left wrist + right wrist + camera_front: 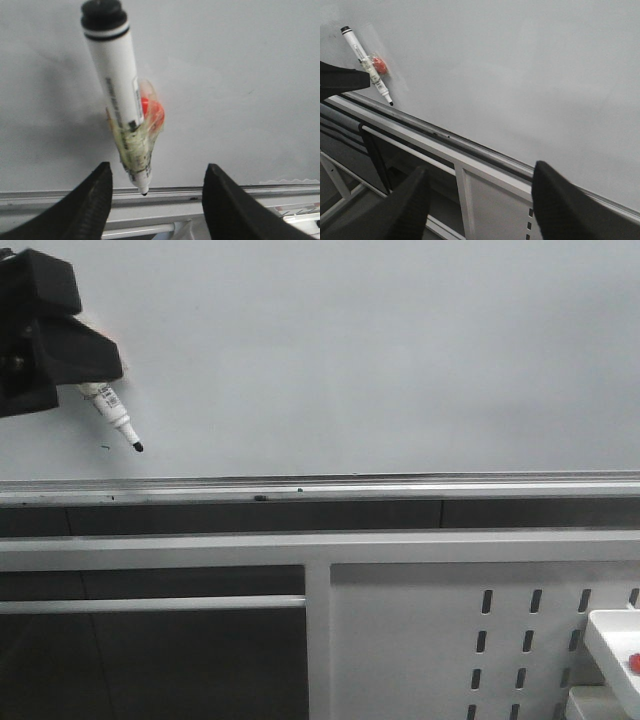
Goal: Write number 1 on whiteboard
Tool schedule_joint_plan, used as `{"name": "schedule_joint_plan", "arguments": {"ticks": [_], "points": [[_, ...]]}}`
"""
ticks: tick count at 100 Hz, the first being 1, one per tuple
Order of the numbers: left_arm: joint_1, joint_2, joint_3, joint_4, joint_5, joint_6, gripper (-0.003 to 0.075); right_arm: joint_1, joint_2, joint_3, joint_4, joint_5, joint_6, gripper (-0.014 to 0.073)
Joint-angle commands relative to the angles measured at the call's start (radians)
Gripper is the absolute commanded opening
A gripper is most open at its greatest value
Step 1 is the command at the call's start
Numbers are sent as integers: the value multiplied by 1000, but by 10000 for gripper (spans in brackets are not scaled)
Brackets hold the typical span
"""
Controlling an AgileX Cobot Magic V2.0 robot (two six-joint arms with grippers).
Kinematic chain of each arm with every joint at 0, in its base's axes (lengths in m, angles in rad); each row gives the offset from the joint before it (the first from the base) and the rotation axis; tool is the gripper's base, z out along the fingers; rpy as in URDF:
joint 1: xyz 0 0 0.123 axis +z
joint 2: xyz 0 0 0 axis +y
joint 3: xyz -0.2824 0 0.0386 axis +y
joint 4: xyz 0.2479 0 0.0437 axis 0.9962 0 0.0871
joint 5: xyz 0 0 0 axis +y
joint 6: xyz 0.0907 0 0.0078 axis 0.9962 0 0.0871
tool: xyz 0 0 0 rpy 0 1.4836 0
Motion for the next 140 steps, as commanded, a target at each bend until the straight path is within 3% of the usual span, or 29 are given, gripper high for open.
{"name": "schedule_joint_plan", "arguments": {"ticks": [1,19,39,60,95,117,140], "points": [[-7,19,-34,2,-102,-18,376,0,17,-35,-9,-74,-13,400],[-7,71,-34,18,-191,-101,376,0,17,-35,-9,-74,-13,400],[-7,130,-34,141,-256,-243,376,0,17,-35,-9,-74,-13,400],[-7,187,-34,146,-358,-332,360,0,17,-35,-9,-74,-13,400],[7,214,-34,146,-400,-332,204,0,17,-35,-9,-72,-13,400],[17,220,-34,202,-411,-332,-22,0,17,-35,-9,-72,-13,400],[17,220,-34,259,-491,-332,-20,0,17,-35,-9,-72,-13,400]]}}
